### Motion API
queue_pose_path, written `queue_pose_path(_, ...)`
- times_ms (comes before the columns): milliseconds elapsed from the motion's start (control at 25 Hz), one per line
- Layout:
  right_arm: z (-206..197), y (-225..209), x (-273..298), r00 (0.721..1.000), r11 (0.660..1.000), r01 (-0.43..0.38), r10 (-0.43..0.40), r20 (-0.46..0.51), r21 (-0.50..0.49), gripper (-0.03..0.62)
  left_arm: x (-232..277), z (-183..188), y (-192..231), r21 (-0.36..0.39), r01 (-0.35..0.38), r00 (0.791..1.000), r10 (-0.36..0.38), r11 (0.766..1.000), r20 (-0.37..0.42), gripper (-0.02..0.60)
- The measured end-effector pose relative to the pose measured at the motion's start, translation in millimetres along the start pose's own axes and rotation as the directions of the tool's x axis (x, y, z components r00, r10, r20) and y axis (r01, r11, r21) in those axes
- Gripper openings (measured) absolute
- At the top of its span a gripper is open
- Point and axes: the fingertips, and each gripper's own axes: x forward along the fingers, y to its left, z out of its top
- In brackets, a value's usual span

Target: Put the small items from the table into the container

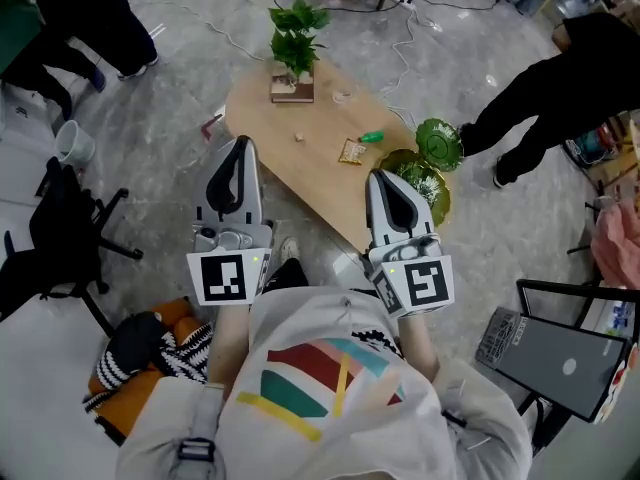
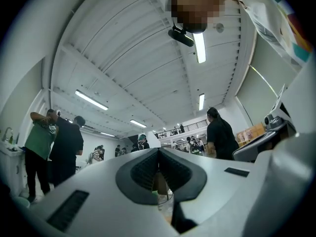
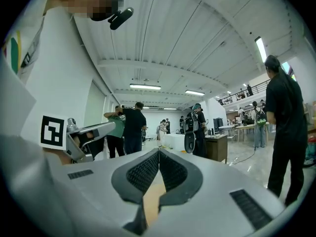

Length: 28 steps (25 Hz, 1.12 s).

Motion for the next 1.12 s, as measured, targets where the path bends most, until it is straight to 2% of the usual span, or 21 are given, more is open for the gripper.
queue_pose_path(200,5.0,1.8,48.8,0.997,0.997,0.08,-0.08,-0.02,0.009,0.012,39.5,-12.5,57.8,-0.007,0.017,1.0,-0.017,1.0,-0.011,0.008)
queue_pose_path(320,-6.2,-7.9,59.4,0.993,0.994,0.106,-0.105,-0.062,0.014,0.012,61.3,-32.7,69.5,-0.036,0.019,0.999,-0.02,0.999,-0.039,0.008)
queue_pose_path(560,-18.8,-62.2,77.7,0.988,0.989,0.139,-0.135,-0.073,0.055,0.012,116.6,-49.1,30.6,-0.043,0.091,0.994,-0.093,0.995,-0.049,0.008)
queue_pose_path(760,-10.8,-110.8,94.2,0.99,0.989,0.138,-0.136,-0.041,0.044,0.013,169.1,-44.1,-5.5,0.001,0.145,0.989,-0.145,0.989,-0.031,0.008)
queue_pose_path(920,-9.7,-152.6,106.2,0.989,0.989,0.142,-0.14,-0.041,0.047,0.014,210.5,-44.5,-18.3,0.01,0.14,0.99,-0.14,0.99,-0.028,0.008)
queue_pose_path(1120,-21.1,-168.0,126.8,0.996,0.989,0.073,-0.066,-0.055,0.13,0.015,226.0,-76.4,-13.0,0.015,0.109,0.988,-0.107,0.994,-0.107,0.008)
